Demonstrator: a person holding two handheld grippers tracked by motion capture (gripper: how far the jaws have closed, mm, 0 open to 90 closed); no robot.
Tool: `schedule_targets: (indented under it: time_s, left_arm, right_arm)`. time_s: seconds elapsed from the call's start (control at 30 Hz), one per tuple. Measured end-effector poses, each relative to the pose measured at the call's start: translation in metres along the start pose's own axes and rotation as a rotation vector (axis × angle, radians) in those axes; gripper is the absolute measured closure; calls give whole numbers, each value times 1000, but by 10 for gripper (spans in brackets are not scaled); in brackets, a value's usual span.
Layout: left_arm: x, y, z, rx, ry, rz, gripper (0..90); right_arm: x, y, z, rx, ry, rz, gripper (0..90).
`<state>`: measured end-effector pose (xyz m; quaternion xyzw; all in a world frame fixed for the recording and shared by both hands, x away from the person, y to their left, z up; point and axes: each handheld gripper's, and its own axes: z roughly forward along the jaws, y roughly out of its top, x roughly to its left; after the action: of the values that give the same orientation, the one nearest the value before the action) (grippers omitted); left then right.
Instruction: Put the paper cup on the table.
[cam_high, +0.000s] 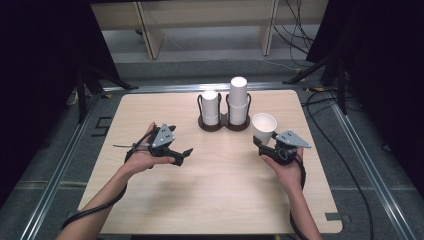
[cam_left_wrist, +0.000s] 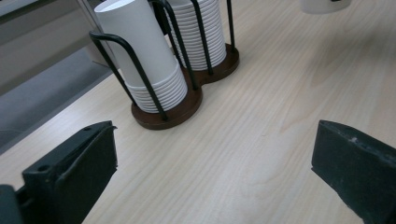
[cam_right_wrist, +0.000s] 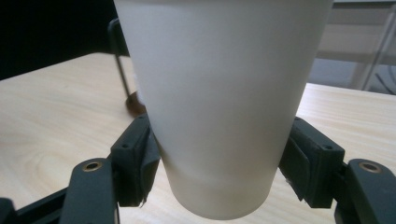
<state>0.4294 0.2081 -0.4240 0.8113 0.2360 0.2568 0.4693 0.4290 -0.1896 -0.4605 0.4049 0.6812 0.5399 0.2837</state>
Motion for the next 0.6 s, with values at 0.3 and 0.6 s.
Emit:
schedule_targets:
  time_s: [0.3, 0.6]
  left_arm:
    - [-4, -10, 0, -35, 45, -34, 0]
    - [-5, -19, -3, -73, 72, -80, 0]
  right_arm:
    - [-12, 5, -7, -24, -91, 25, 338]
    - [-21, 8, -5, -26, -160, 69, 338]
